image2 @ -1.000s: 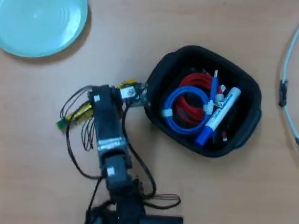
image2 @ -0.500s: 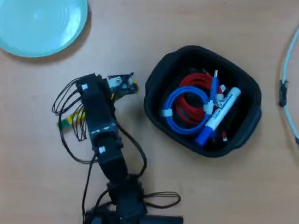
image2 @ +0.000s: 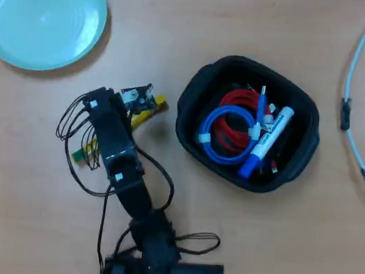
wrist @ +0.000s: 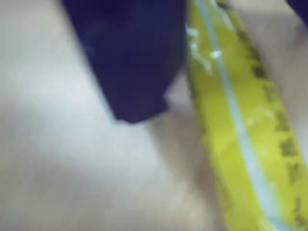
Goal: Pick up the yellow instant coffee stick, then put it in the black bowl
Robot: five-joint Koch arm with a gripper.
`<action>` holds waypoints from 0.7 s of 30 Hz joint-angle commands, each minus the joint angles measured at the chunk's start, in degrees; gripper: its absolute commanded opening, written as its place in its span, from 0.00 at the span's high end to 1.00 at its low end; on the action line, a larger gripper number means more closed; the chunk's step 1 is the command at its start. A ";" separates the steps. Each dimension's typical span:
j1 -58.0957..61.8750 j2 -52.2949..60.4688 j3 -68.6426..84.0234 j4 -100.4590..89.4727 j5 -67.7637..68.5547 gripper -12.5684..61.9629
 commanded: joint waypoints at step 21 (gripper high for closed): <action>-4.31 -0.97 -3.25 0.44 17.93 0.93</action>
